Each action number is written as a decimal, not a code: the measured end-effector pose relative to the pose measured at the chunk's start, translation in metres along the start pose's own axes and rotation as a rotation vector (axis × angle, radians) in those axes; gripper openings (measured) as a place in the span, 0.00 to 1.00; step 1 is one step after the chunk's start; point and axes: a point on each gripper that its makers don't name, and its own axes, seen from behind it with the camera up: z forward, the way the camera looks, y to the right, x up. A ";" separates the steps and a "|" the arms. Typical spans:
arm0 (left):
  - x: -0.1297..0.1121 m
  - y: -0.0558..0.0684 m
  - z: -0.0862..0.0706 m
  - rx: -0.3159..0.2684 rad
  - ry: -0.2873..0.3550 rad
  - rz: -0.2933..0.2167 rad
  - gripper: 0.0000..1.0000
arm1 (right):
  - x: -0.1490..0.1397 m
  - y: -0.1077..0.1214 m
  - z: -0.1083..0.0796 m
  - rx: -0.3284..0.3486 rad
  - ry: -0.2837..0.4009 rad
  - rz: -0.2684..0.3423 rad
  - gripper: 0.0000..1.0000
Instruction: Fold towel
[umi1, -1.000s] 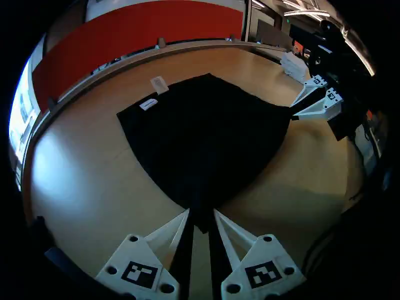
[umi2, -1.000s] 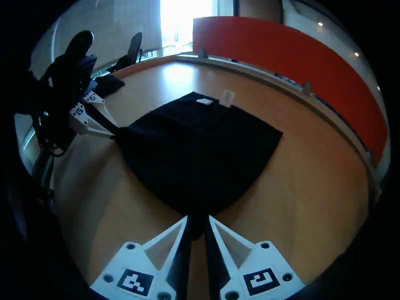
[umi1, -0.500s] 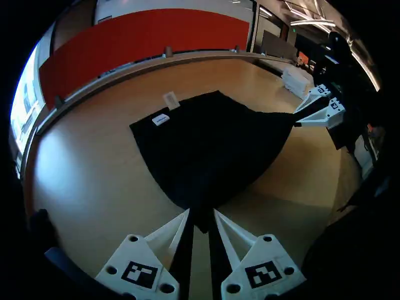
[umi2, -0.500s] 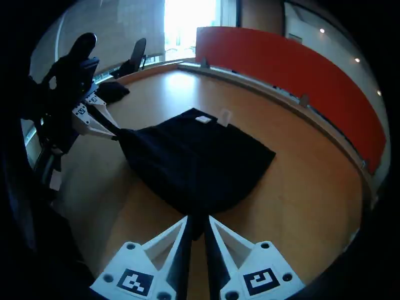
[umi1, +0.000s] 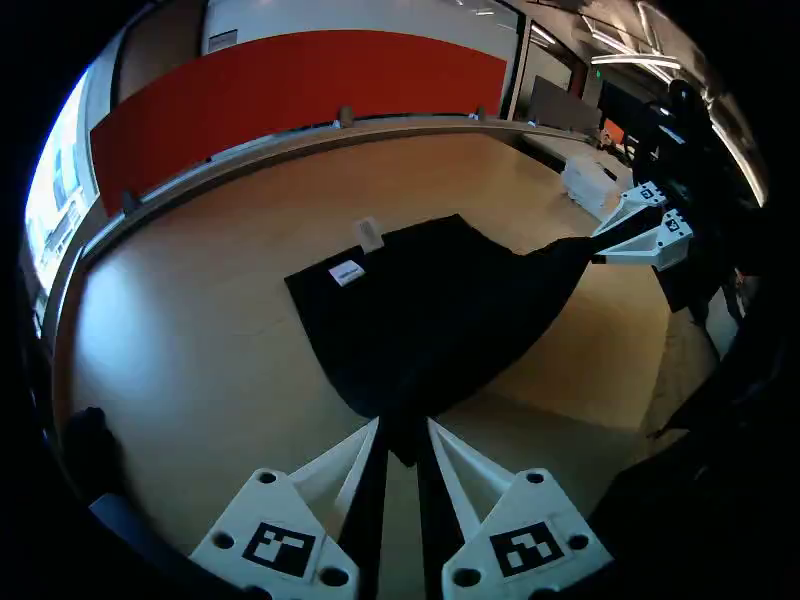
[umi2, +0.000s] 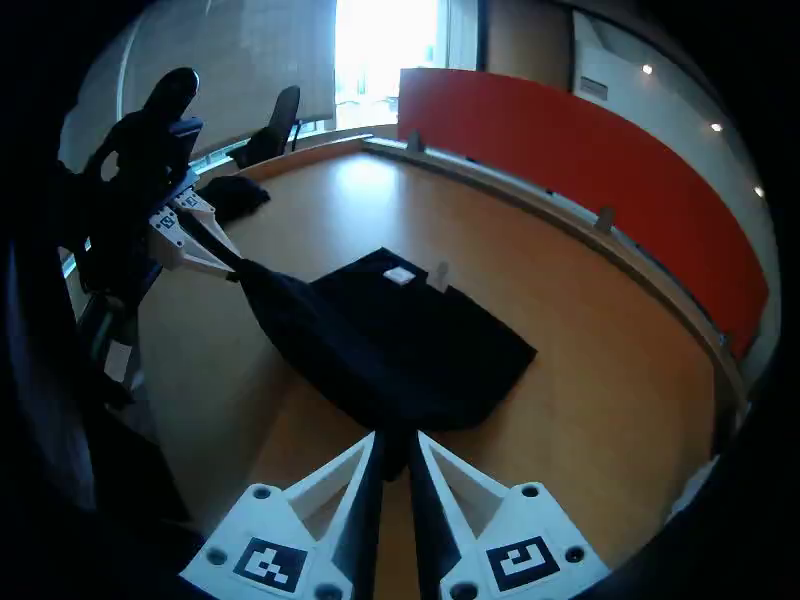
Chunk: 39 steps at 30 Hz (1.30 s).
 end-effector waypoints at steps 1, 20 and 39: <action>0.001 0.001 -0.002 0.000 0.000 -0.002 0.18 | 0.001 0.000 -0.002 0.001 0.000 0.000 0.15; 0.006 0.018 -0.039 -0.005 -0.001 -0.032 0.18 | 0.011 -0.015 -0.033 0.038 -0.016 -0.015 0.15; 0.020 0.005 -0.030 0.017 0.011 -0.037 0.18 | 0.014 -0.006 -0.023 0.039 -0.042 -0.012 0.15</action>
